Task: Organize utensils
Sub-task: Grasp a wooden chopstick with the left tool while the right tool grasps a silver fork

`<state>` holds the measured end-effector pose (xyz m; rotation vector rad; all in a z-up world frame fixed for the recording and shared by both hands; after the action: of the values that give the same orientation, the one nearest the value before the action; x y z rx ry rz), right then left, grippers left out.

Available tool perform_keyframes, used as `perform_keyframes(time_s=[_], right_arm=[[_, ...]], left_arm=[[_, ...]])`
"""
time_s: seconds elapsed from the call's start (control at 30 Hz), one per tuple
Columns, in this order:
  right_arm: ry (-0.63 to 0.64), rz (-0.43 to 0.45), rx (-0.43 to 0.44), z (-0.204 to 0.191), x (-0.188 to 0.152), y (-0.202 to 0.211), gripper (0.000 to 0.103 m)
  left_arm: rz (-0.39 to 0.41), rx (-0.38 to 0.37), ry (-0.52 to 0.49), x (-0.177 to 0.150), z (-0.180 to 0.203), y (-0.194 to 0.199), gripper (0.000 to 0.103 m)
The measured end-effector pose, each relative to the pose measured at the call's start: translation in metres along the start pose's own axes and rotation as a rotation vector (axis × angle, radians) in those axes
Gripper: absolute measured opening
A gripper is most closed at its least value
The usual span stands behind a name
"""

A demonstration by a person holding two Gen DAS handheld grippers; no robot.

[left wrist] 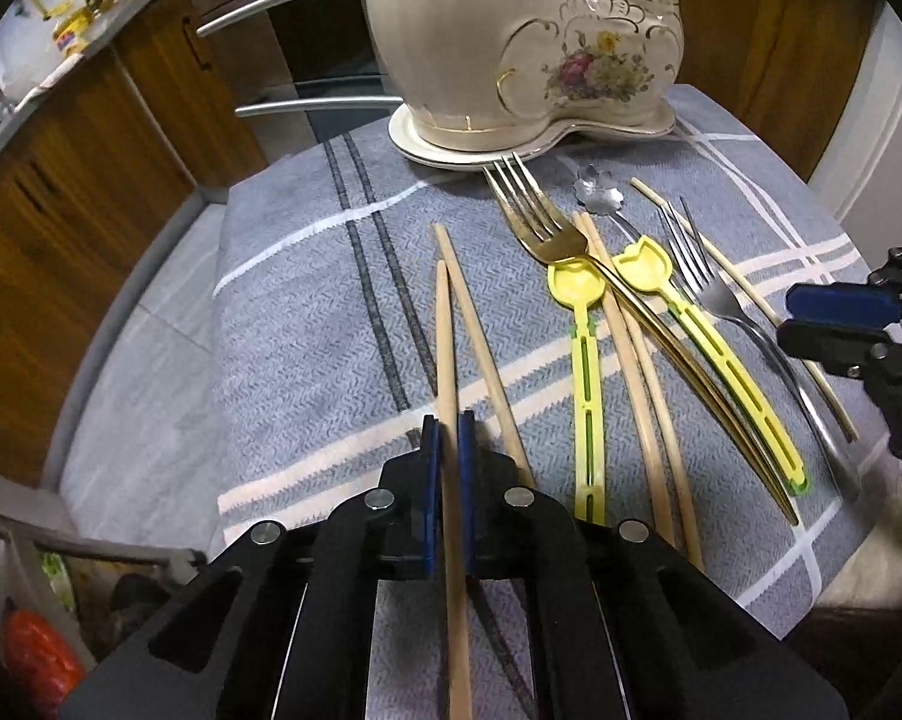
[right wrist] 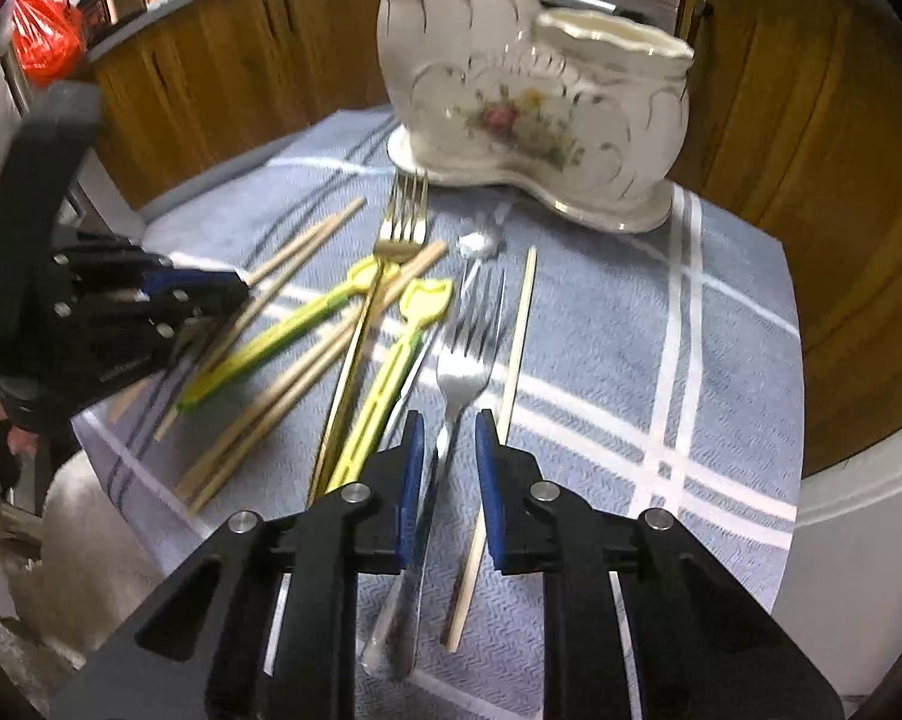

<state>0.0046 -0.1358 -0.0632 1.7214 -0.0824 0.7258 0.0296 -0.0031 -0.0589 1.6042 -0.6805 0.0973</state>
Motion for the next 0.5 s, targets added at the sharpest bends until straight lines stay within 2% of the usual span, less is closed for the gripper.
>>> perform_keyframes(time_s=[0.23,0.33,0.5], right_arm=[[0.002,-0.041,-0.024,-0.001,-0.003,-0.016,0.017],[0.002,-0.042,-0.017,-0.003,-0.001,-0.019,0.009],[-0.023,-0.024,0.0,-0.004,-0.001,-0.018,0.007]], left_arm=[[0.01,-0.008,0.002,0.0,-0.001,0.0,0.007],[0.012,-0.009,0.003,0.001,-0.001,-0.001,0.007],[0.034,-0.022,0.011,0.0,-0.003,0.0,0.007]])
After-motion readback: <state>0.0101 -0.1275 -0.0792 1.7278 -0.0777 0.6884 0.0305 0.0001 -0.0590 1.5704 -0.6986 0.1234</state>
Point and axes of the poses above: each gripper's, at about its wrist camera, not at the fingertips, and y roughly against the way its jaws point, z to its right, x to its top, the point moved 1 cm from there along -y, roughly the way its jaws point, and after that the axes turned 7 degrees about -y, right-handed, at the moved point
